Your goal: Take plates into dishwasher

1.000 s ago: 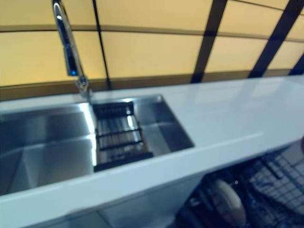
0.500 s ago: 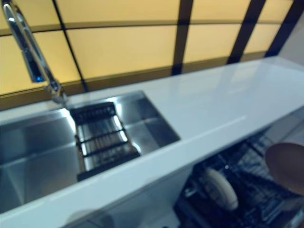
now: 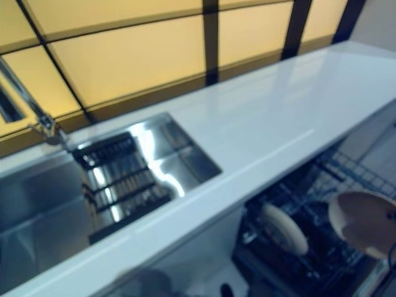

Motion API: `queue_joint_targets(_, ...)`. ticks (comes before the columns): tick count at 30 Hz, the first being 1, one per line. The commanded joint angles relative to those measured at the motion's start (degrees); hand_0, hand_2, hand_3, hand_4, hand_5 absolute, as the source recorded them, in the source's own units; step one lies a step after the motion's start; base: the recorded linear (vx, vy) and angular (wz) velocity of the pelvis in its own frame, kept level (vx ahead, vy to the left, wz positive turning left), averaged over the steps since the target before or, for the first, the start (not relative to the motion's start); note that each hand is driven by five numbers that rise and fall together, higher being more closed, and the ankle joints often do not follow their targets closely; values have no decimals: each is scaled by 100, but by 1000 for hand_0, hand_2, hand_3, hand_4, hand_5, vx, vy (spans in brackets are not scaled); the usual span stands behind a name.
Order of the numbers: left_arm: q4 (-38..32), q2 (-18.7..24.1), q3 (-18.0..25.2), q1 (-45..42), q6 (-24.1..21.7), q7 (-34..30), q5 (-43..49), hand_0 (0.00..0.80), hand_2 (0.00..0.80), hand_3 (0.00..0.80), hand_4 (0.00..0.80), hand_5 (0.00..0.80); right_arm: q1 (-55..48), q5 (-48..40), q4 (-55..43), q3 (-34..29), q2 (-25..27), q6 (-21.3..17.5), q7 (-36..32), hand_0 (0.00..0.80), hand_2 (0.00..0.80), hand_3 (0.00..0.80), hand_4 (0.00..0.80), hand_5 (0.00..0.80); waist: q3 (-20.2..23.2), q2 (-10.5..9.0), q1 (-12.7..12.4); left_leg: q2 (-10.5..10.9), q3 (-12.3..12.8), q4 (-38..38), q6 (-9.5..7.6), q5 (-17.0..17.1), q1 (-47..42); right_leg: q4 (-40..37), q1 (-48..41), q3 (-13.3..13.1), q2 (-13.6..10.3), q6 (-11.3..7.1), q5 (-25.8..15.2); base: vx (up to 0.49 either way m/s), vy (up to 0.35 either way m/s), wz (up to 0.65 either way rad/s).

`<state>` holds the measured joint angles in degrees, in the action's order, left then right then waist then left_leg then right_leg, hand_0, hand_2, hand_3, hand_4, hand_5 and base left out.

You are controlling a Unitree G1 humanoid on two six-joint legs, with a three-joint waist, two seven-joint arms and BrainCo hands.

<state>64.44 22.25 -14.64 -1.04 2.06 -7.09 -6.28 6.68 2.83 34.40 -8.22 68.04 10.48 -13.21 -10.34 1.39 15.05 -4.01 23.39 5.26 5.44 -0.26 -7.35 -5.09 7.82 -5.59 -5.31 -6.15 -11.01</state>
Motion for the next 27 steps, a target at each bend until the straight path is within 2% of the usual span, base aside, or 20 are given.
queue_joint_targets(1, -72, 312, 237, 664, -98, 92, 75, 0, 0, 0, 0, 0, 731, -55, -231, 174, -27, 15, 186, 800, 800, 800, 800, 800, -17, -117, 33, 156, -354, -46, -320, -208, -95, 15, -153, 154, 30, -337, 165, 12, 26, -11)
queue_joint_targets(17, -327, 116, 115, 679, 52, 68, 41, 0, 0, 0, 0, 0, 1331, -97, -502, 578, -298, 109, 657, 800, 800, 800, 800, 800, -120, 172, -28, 244, -364, -51, -306, -182, -34, 16, -128, 185, -63, -321, 194, 2, 6, -1)
queue_joint_targets(20, -409, 74, 17, 701, 91, 68, -35, 0, 0, 0, 0, 0, 1704, -50, -445, 793, -305, 209, 630, 800, 800, 800, 800, 800, -146, 259, -93, 279, -394, -51, -289, -166, 1, 14, -132, 214, -103, -320, 209, 1, 45, 0)
queue_joint_targets(27, -515, 31, -52, 691, 155, 75, -26, 0, 0, 0, 0, 0, 1974, 362, -276, 1153, -433, 364, 556, 800, 800, 800, 800, 800, -150, 286, -202, 305, -449, -51, -292, -161, 20, 10, -157, 276, -144, -324, 218, 2, 5, 0)
